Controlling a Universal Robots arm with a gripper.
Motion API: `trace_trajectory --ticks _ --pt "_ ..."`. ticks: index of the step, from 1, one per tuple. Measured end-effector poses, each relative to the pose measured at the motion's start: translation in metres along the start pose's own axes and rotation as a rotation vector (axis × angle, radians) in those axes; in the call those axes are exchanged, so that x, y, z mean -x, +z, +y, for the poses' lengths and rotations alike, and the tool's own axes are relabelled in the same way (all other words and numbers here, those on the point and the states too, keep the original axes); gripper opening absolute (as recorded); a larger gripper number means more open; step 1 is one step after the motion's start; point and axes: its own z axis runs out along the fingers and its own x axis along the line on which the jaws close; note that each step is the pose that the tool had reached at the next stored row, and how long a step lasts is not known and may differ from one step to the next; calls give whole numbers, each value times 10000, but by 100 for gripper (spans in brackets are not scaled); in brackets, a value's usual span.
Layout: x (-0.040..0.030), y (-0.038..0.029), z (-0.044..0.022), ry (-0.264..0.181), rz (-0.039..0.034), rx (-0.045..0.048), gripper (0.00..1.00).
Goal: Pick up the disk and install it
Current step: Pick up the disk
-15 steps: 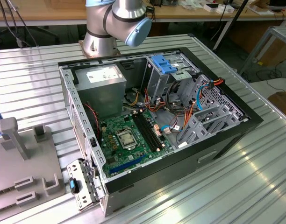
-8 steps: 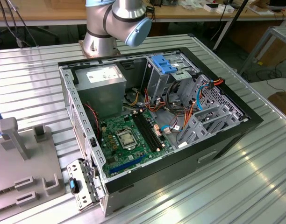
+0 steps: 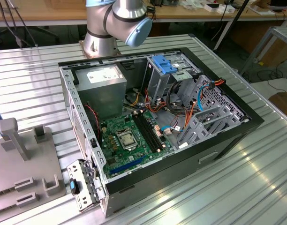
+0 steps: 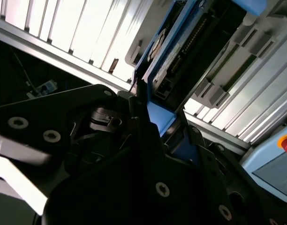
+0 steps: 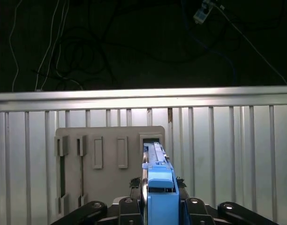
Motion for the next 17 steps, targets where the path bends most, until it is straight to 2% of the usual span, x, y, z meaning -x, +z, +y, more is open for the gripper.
trace_trajectory --ticks 3,5,7,8,9,10,11,17 --pt "0 -117 0 0 0 -12 37" --pt "0 -136 1 3 -1 -55 37" --pt "0 -148 1 4 -5 -155 37" --pt "0 -172 0 4 -9 -249 37" --pt "-1 -221 1 3 -11 -312 37" --pt "-1 -252 1 1 -11 -323 37" --pt "-1 -284 1 -1 -11 -327 37" --pt "-1 -583 2 -1 -11 -336 37"
